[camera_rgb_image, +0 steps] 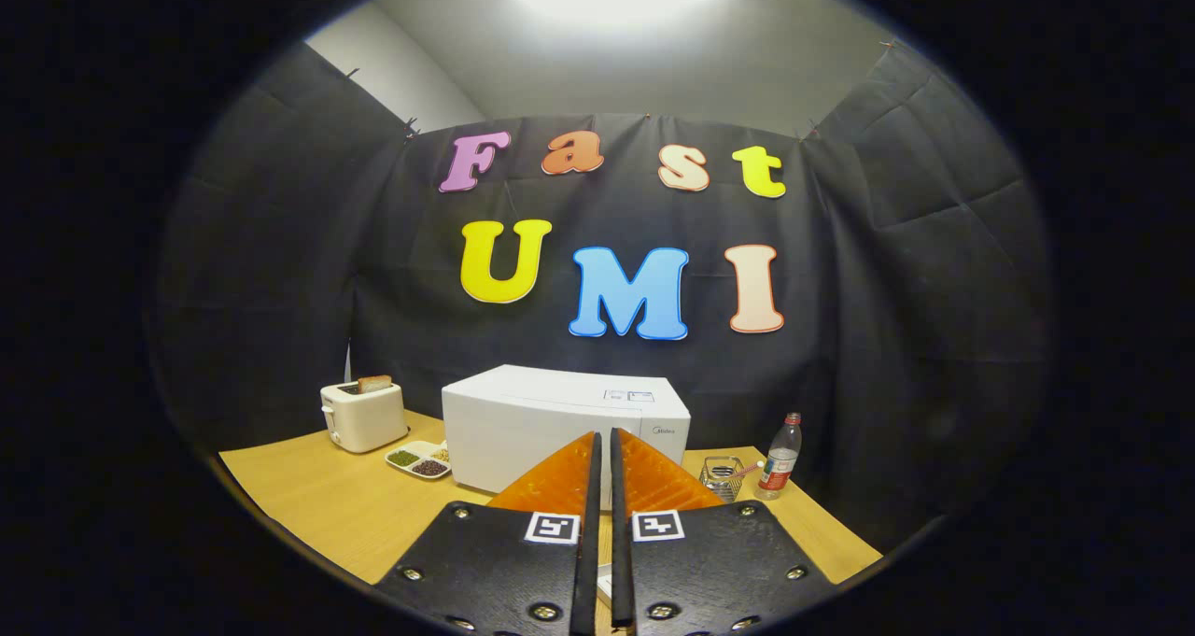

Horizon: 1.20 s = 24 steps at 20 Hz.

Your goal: Open the microwave, put the food inside, and close the microwave door.

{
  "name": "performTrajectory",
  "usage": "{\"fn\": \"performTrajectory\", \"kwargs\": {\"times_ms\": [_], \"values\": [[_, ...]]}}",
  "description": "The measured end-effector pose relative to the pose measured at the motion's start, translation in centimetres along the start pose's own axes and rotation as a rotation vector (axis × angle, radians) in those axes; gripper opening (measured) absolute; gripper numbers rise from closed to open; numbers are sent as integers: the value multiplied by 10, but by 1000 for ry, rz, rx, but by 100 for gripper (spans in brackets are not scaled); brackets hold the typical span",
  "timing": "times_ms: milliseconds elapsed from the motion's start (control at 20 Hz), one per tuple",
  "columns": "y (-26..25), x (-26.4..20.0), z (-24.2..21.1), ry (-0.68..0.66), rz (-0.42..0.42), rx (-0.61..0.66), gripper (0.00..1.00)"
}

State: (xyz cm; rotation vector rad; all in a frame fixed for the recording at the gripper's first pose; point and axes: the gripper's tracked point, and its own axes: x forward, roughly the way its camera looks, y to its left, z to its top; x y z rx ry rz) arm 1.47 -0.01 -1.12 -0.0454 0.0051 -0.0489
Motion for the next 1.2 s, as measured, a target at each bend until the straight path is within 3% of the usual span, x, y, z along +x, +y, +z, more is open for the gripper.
{"fn": "performTrajectory", "kwargs": {"times_ms": [150, 600, 750, 1200], "values": [[0, -11, 1, -14, 6, -53, 6], [-9, -28, 18, -72, -32, -17, 6], [-8, -26, 16, -60, -39, -27, 92], [-8, -24, 14, -56, -38, -11, 96]]}}
